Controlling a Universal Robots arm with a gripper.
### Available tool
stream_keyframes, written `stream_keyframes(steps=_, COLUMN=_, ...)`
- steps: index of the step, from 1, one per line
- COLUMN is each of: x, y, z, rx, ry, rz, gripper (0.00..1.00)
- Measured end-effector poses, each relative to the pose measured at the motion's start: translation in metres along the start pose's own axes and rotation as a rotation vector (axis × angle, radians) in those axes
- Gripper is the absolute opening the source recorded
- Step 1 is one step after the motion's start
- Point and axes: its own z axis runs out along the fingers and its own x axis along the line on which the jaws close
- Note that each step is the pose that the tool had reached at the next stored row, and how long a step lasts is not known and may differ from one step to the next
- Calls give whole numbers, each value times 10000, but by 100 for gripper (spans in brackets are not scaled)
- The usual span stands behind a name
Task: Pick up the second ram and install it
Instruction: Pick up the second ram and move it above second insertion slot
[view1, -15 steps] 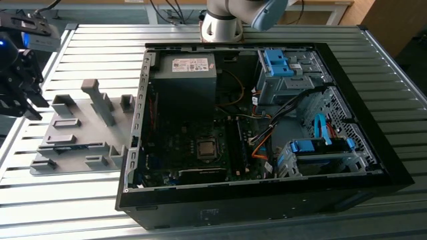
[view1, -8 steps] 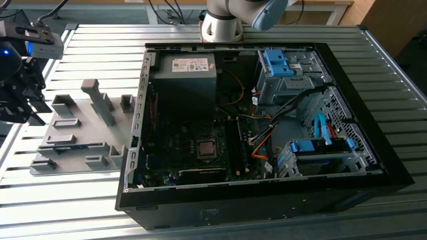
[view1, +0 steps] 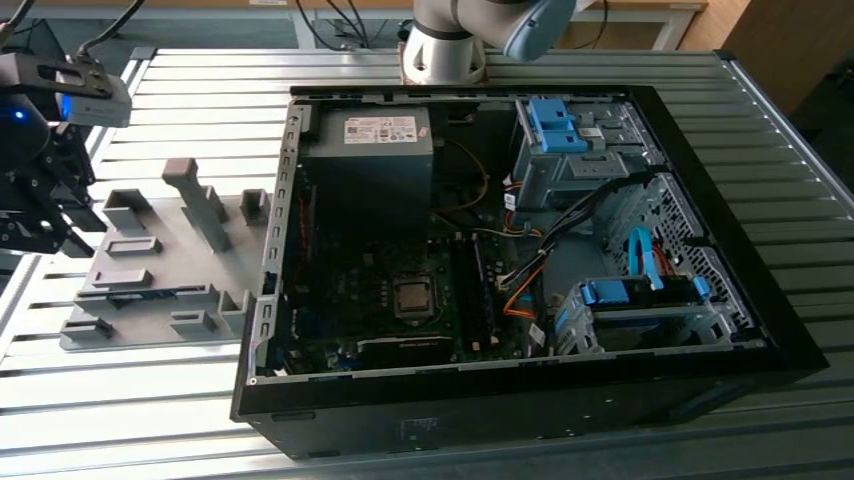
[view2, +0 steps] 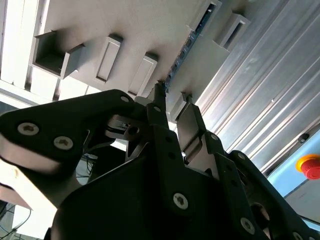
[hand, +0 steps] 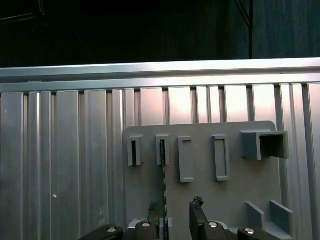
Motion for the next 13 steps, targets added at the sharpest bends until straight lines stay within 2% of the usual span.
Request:
stream_keyframes(steps=3, x=0, y=-1, z=22, rx=3, ry=-3, rz=-1, gripper=37)
stream_keyframes(steps=13, x=7, y=-4, z=201, rx=1, ry=-1, rz=0, gripper=37)
